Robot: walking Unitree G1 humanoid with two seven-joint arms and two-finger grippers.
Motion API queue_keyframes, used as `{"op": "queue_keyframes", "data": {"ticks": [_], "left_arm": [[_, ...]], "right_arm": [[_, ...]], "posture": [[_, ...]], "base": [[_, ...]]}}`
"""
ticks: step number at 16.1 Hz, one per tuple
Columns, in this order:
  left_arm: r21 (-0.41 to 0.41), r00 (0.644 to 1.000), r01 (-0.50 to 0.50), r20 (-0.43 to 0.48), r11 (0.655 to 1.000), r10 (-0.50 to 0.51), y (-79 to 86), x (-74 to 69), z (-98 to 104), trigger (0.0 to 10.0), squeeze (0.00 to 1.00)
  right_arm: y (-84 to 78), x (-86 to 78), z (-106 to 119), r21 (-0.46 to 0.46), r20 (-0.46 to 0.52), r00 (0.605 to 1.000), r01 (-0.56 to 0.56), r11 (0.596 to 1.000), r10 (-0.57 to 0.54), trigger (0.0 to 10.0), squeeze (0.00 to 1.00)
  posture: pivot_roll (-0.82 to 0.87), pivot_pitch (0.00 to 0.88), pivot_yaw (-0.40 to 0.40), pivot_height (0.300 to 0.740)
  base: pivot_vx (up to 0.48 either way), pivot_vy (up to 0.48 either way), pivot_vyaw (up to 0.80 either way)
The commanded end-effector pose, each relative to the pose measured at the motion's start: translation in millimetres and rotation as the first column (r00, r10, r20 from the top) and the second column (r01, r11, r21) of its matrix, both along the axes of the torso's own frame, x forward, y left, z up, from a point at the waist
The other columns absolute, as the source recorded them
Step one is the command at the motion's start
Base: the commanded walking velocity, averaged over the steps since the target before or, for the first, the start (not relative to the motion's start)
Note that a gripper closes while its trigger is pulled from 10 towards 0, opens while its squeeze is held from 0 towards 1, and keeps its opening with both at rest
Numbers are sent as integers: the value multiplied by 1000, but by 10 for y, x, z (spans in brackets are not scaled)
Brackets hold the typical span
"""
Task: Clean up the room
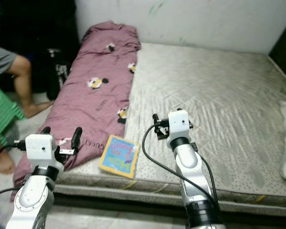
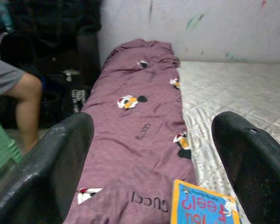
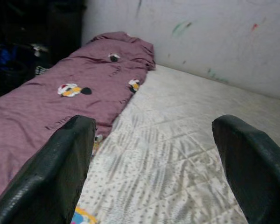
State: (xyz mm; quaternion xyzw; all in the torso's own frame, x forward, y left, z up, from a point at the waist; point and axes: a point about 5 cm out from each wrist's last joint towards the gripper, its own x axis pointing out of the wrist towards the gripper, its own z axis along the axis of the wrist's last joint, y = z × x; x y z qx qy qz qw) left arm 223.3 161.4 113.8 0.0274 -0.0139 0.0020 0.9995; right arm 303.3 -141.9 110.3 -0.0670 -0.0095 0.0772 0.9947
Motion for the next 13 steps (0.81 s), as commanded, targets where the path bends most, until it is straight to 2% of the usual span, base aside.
{"op": "queue_keyframes", "data": {"ticks": [1,8,11,13], "left_arm": [[4,1000,2,5,1000,-2,9,3,18,10000,0],[3,1000,6,3,1000,-6,8,5,17,10000,0],[4,1000,7,4,1000,-7,5,4,16,10000,0],[4,1000,3,-3,1000,-3,8,4,11,10000,0]], "right_arm": [[-17,5,-3,7,-1,1000,7,1000,-7,10000,0],[-25,7,-4,21,-2,1000,13,1000,-13,10000,0],[-43,12,-10,27,-10,1000,25,999,-25,10000,0],[-45,12,-9,26,-8,1000,26,999,-26,10000,0]], "posture": [[-28,0,-46,740],[-27,0,-46,740],[-27,0,-46,740],[-27,0,-46,740]], "base": [[259,0,0],[296,0,0],[303,0,-594],[300,0,0]]}}
